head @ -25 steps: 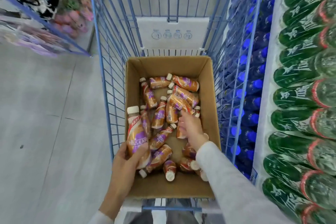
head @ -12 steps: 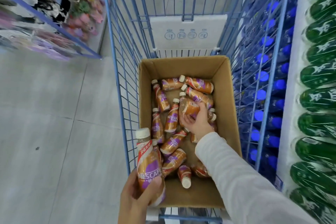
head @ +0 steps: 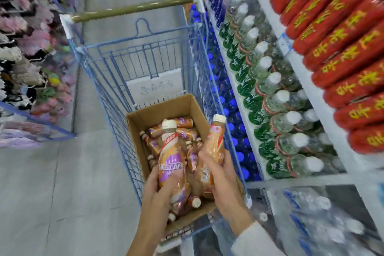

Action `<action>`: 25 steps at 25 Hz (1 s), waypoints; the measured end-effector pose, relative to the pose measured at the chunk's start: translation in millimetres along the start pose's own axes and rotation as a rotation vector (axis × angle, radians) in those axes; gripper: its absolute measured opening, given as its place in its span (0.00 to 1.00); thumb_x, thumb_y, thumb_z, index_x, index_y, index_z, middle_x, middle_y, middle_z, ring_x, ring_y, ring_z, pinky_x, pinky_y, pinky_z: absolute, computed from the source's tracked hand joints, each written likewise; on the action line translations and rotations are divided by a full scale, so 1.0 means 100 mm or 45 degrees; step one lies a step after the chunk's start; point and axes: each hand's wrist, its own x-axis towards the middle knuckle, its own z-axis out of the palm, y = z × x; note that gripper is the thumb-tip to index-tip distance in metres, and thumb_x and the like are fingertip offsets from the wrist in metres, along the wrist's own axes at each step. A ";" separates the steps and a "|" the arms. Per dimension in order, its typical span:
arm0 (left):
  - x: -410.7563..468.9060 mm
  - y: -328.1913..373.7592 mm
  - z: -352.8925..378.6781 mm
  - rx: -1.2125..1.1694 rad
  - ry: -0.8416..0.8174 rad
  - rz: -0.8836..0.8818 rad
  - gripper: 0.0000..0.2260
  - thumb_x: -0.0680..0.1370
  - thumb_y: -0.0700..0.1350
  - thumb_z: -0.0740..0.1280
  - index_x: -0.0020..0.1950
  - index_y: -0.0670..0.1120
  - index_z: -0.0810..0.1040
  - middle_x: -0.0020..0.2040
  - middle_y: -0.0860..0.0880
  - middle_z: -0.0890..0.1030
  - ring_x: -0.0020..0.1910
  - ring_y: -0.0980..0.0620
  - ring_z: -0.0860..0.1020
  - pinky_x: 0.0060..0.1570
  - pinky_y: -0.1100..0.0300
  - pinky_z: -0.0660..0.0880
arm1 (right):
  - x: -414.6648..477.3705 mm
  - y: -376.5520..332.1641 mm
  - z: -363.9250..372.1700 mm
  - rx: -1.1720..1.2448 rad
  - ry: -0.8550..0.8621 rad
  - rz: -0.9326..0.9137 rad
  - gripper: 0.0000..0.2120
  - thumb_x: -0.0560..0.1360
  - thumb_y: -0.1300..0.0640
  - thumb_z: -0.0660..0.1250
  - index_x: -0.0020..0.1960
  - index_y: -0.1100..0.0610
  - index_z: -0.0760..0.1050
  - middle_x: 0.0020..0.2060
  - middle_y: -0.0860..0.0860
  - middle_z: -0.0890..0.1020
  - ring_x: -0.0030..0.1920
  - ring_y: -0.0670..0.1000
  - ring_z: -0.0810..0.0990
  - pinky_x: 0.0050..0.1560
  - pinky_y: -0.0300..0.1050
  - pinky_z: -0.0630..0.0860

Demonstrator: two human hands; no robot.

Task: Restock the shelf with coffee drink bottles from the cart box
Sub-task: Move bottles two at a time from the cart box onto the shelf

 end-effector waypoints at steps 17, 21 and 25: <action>-2.15 -0.21 1.75 0.383 -1.397 0.152 0.31 0.54 0.56 0.84 0.55 0.53 0.85 0.53 0.42 0.87 0.50 0.41 0.86 0.45 0.53 0.82 | -3.17 -0.04 -2.11 0.487 0.608 -0.755 0.36 0.59 0.53 0.78 0.67 0.43 0.75 0.55 0.52 0.87 0.54 0.53 0.86 0.47 0.47 0.81; -3.01 -0.74 2.27 0.392 -1.569 0.159 0.27 0.54 0.53 0.82 0.52 0.51 0.86 0.51 0.41 0.87 0.46 0.45 0.86 0.48 0.51 0.81 | -3.96 0.23 -2.86 0.409 0.881 -0.893 0.35 0.62 0.57 0.80 0.67 0.48 0.73 0.51 0.52 0.87 0.48 0.48 0.85 0.49 0.42 0.81; -3.89 -1.23 2.64 0.368 -1.733 0.144 0.30 0.50 0.58 0.85 0.50 0.52 0.87 0.46 0.44 0.87 0.41 0.50 0.85 0.38 0.61 0.81 | -4.73 0.47 -3.57 0.376 1.101 -1.017 0.36 0.63 0.64 0.84 0.66 0.50 0.74 0.51 0.53 0.87 0.47 0.50 0.85 0.47 0.41 0.80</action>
